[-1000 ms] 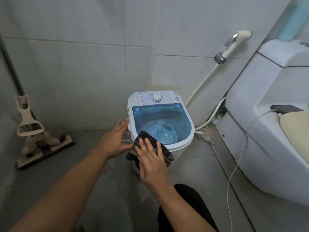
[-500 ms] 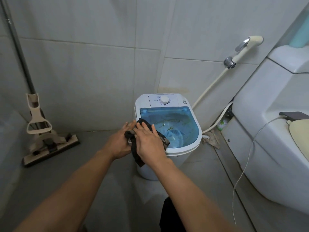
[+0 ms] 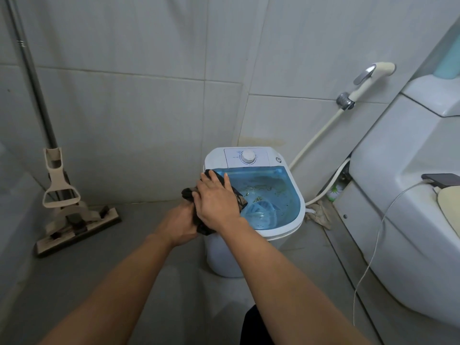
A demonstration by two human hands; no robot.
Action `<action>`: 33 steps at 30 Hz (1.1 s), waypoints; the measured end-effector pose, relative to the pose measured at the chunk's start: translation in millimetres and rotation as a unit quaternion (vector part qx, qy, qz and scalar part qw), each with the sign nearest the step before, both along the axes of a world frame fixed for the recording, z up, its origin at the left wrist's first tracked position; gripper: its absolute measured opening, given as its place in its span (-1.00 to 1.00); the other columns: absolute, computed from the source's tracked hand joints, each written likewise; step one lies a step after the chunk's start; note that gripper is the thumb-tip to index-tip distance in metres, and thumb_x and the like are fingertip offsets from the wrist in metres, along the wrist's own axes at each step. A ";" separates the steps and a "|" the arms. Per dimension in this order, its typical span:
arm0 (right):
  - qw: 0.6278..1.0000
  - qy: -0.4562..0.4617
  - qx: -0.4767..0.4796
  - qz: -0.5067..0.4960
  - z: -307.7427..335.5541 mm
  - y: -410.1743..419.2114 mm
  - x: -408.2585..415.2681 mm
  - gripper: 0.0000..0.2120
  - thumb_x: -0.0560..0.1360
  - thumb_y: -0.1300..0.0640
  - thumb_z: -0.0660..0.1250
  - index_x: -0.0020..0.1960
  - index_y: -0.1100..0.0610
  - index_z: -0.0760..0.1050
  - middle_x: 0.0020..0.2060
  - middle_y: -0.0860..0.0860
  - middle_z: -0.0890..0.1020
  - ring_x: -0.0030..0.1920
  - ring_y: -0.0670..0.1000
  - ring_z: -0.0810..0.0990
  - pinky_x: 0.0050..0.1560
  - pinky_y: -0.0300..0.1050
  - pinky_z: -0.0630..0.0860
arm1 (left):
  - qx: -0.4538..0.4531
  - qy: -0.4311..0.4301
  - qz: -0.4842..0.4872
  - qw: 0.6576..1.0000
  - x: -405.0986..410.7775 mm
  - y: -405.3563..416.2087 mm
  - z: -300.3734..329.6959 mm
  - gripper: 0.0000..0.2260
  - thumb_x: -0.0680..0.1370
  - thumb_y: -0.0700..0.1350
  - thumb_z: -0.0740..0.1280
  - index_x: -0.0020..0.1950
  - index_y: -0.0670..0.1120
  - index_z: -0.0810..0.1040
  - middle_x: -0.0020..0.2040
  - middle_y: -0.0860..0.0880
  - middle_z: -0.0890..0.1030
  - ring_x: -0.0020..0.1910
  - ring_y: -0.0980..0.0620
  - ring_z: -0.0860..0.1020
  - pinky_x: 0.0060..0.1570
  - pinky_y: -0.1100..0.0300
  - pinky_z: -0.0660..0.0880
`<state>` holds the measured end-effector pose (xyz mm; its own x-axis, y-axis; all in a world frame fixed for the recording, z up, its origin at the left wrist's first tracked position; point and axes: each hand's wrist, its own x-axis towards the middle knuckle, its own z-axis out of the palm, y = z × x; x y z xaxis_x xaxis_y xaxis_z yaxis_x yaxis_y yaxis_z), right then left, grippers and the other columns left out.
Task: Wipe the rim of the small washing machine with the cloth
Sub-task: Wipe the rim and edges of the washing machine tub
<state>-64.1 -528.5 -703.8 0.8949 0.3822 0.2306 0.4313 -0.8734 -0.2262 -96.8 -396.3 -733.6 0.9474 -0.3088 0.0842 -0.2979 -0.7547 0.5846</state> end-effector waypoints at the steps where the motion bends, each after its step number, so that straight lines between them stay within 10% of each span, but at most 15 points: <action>1: 1.000 0.004 -0.007 0.003 1.2 -0.2 1.6 -0.54 0.68 -0.05 0.06 0.45 0.15 0.44 0.53 0.06 0.39 0.61 0.08 0.17 0.60 0.20 -0.13 | -0.009 -0.001 -0.002 1.000 0.4 0.3 -0.1 -0.36 0.37 0.32 0.25 0.24 -0.12 0.51 0.09 -0.17 0.65 -0.09 -0.13 0.59 -0.35 0.40 0.22; 8: 0.999 0.032 -0.042 -0.012 12.6 6.9 23.5 -0.55 0.69 -0.07 0.05 0.43 0.15 0.45 0.56 0.05 0.34 0.62 0.11 0.10 0.58 0.27 -0.13 | -0.074 0.037 0.024 0.996 0.5 -1.5 5.0 0.09 0.17 0.60 0.36 0.53 0.02 0.22 0.39 -0.02 0.52 0.24 -0.05 0.58 -0.04 0.22 0.46; 33: 0.990 0.087 -0.095 -0.056 19.3 -2.7 11.4 -0.43 0.67 -0.08 0.06 0.61 0.15 0.15 0.65 0.06 0.08 0.64 0.20 -0.07 0.54 0.42 -0.20 | -0.113 0.002 0.006 0.994 3.9 -6.2 -8.2 0.02 0.26 0.52 0.43 0.58 0.11 0.16 0.54 0.08 0.36 0.41 0.04 0.45 0.25 0.07 0.53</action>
